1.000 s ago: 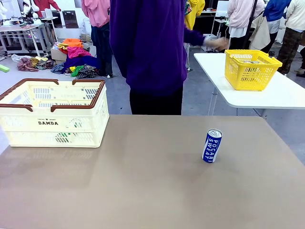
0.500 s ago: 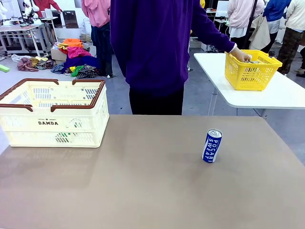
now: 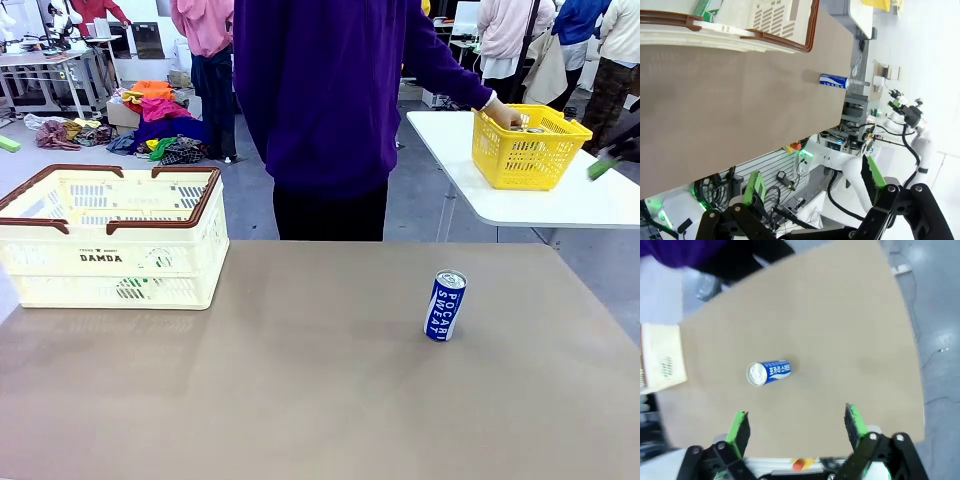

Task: Place the drinks into the Shopping basket.
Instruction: Pick up one drink and place it into the Shopping basket.

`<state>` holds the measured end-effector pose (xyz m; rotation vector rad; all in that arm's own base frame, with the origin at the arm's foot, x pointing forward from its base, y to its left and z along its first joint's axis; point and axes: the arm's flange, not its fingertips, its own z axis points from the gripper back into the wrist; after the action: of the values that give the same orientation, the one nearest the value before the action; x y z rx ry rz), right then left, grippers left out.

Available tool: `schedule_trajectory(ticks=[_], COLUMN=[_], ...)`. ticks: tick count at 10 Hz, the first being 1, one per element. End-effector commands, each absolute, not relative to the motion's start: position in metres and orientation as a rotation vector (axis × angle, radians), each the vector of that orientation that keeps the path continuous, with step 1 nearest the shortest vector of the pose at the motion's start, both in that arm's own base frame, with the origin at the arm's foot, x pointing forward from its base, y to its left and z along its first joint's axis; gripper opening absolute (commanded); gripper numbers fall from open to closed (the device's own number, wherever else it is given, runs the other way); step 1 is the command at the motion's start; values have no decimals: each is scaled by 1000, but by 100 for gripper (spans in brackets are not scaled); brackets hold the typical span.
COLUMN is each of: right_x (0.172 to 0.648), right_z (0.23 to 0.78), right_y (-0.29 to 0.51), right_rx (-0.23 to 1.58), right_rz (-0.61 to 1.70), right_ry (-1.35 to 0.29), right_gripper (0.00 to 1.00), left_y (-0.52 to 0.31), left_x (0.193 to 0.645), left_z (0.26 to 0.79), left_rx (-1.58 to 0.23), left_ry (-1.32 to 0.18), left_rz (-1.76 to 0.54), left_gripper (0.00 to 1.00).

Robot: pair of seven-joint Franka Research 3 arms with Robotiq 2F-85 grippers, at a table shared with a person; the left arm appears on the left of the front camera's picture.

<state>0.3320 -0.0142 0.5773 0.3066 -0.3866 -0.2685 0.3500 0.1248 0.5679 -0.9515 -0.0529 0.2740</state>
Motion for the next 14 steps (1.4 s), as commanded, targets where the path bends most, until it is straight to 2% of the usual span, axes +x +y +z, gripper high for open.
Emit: schedule_trajectory(ticks=[1,2,3,5,6,9,10,12,14], right_x=[310,296,322,304,316,380,379,348,318], right_z=[550,555,567,559,554,529,531,579,593], right_y=[37,28,27,50,74,133,112,-14,-131], right_rx=[173,287,216,215,152,111,161,338,495], right_rz=[-186,-113,-194,-125,-62,10,8,-94,-170], right_ry=[-467,-429,-414,-421,-402,-291,-277,-323,-296], right_gripper=[100,100,100,100,100,100,100,100,100], left_y=[125,125,125,125,125,125,125,125,125], left_x=[347,347,347,347,347,347,347,347,347], left_z=[568,568,568,568,568,568,568,568,568], left_rx=[-951,-951,-951,-951,-951,-951,-951,-951,-951], left_ry=[-51,-51,-51,-51,-51,-51,-51,-51,-51], left_rz=[285,285,285,285,285,285,285,285,285], left_gripper=[100,100,100,100,100,100,100,100,100])
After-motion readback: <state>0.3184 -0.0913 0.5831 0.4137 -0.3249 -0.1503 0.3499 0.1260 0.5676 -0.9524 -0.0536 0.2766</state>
